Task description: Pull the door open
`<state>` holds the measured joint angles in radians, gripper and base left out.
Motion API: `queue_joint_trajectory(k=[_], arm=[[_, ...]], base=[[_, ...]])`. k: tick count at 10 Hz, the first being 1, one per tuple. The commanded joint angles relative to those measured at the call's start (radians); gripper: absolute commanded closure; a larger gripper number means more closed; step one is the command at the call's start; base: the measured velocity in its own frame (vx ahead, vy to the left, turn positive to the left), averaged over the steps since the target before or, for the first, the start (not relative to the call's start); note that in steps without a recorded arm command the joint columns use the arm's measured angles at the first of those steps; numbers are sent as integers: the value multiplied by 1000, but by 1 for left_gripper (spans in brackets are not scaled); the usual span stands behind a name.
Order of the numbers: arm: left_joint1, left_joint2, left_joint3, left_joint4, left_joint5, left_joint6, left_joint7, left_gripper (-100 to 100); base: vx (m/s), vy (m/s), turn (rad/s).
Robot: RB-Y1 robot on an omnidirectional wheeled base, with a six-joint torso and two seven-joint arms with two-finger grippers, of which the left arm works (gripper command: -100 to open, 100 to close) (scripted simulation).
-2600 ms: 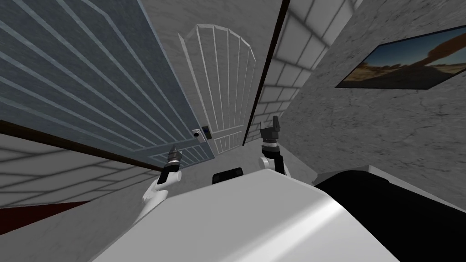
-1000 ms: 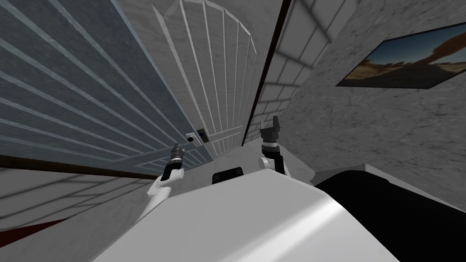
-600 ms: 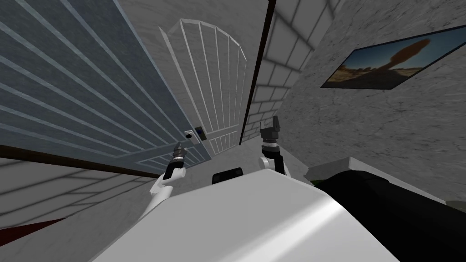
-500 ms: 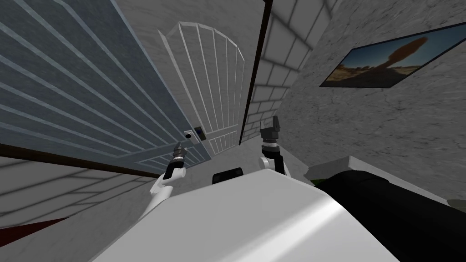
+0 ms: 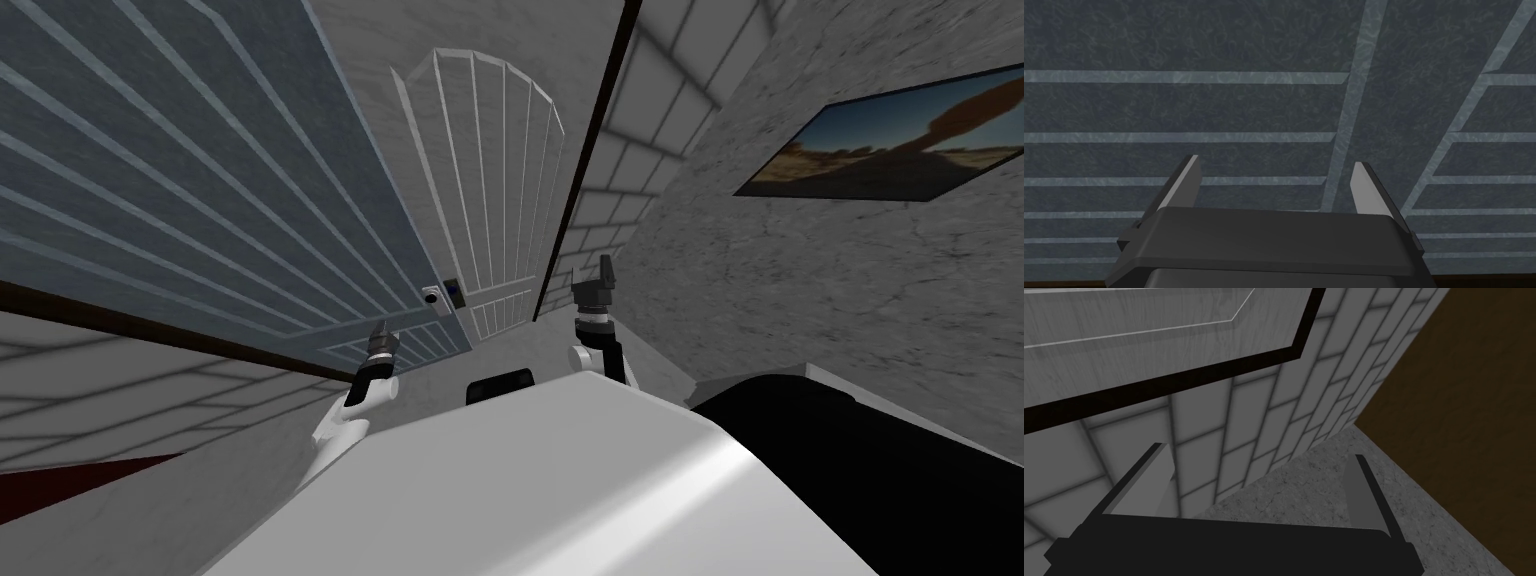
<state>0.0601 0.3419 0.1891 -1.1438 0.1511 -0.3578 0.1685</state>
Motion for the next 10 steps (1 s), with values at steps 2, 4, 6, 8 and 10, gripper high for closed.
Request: queue_joint_trajectory(k=[2, 4, 6, 8, 10], arm=[[-15, -6, -6, 1, -1, -4, 0, -100], [-36, -20, -24, -7, -5, -7, -1, -100], [-42, -23, -28, -9, -6, -6, -2, -100], [-42, -23, -28, -9, -6, -6, -2, 100], [-42, -23, -28, -9, -6, -6, -2, 100]], base=[[200, 7, -76], [221, -80, -172], [153, -89, -76], [-21, 13, 5], [-25, 10, -16]])
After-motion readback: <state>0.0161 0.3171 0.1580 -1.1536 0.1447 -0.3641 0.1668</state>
